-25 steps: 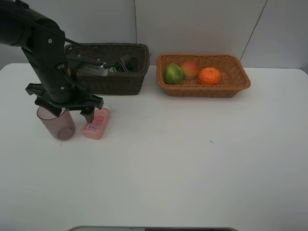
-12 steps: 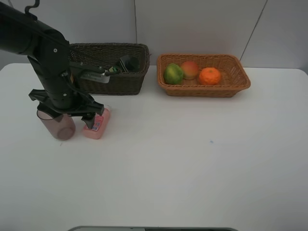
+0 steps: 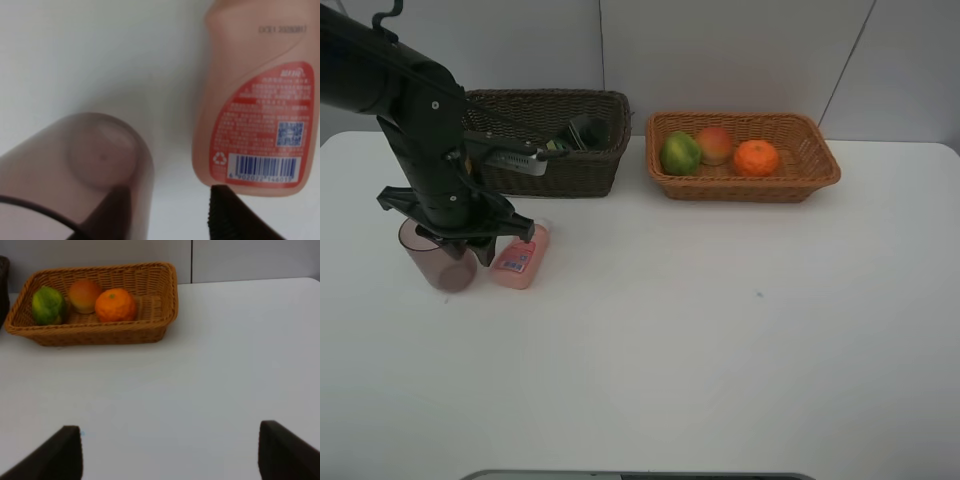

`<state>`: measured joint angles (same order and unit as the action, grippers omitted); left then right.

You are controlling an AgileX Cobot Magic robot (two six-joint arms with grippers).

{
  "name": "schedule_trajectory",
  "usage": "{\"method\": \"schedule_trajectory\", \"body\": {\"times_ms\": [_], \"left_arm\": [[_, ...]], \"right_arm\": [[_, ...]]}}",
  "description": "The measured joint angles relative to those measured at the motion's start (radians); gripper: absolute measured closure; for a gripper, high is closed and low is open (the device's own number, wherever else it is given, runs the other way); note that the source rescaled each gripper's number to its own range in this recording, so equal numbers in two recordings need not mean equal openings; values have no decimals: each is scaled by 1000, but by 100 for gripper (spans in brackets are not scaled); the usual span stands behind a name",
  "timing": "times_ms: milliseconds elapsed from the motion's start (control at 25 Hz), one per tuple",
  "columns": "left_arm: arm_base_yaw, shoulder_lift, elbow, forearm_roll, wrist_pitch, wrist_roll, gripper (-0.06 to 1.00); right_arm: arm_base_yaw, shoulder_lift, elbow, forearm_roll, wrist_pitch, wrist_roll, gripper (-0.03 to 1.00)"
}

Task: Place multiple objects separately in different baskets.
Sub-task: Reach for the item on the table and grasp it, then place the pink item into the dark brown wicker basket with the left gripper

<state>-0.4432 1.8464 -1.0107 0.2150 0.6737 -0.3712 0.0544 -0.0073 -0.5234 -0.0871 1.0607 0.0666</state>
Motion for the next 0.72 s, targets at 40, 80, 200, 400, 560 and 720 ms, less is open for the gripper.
{"method": "schedule_trajectory", "body": {"times_ms": [40,80,200,400,560,720], "left_arm": [[0,0,0,1,3,0,62],[0,0,0,1,4,0,67],[0,0,0,3,4,0,76],[0,0,0,4,4,0,90],[0,0,0,4,4,0,94],[0,0,0,4,-1,0,94]], "right_arm": [[0,0,0,0,0,0,33],[0,0,0,0,0,0,33],[0,0,0,0,0,0,33],[0,0,0,0,0,0,33],[0,0,0,0,0,0,33],[0,0,0,0,0,0,33]]}}
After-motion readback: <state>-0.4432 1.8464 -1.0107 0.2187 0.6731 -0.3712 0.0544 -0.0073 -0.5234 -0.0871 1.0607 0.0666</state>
